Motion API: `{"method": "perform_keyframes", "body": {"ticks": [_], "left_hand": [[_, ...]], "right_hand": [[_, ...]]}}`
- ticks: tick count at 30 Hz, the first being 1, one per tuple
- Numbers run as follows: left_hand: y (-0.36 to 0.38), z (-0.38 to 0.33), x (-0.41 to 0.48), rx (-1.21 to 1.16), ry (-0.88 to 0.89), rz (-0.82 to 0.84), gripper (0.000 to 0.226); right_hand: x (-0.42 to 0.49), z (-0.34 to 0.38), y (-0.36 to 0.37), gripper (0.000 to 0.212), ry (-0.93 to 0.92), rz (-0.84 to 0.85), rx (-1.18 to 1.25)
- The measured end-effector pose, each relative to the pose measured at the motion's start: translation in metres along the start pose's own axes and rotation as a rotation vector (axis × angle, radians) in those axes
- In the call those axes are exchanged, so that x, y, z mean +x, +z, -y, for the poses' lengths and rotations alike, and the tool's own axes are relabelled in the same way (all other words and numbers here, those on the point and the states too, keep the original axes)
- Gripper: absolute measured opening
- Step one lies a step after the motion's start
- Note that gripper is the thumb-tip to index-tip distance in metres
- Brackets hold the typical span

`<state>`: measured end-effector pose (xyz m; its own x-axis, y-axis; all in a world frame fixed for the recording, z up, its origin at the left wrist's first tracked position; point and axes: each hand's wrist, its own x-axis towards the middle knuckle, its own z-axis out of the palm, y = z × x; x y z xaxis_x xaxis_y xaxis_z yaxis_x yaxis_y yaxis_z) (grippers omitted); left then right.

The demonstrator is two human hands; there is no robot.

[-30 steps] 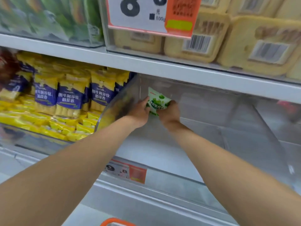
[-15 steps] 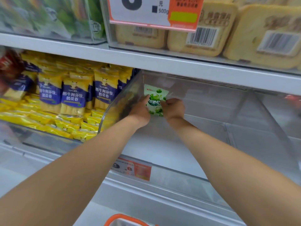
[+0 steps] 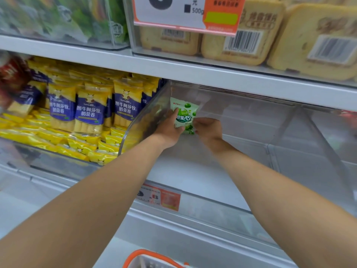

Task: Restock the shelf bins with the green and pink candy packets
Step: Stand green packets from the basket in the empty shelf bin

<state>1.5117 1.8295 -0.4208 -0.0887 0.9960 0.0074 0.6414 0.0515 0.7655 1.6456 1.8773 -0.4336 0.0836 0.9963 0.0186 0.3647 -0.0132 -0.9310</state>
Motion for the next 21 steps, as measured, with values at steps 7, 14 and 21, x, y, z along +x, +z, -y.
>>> {"method": "perform_keyframes", "body": {"ticks": [7, 14, 21], "left_hand": [[-0.003, -0.007, -0.008, 0.039, 0.016, -0.016, 0.067], [-0.020, -0.035, -0.052, 0.036, -0.031, -0.028, 0.043], [-0.019, -0.079, -0.158, 0.045, 0.105, -0.347, 0.020]], "right_hand": [[-0.003, 0.001, -0.007, 0.024, 0.111, 0.009, 0.046], [-0.055, 0.031, -0.050, 0.013, -0.007, 0.120, -0.053], [-0.171, 0.039, -0.112, 0.018, -0.482, 0.033, -0.383]]}}
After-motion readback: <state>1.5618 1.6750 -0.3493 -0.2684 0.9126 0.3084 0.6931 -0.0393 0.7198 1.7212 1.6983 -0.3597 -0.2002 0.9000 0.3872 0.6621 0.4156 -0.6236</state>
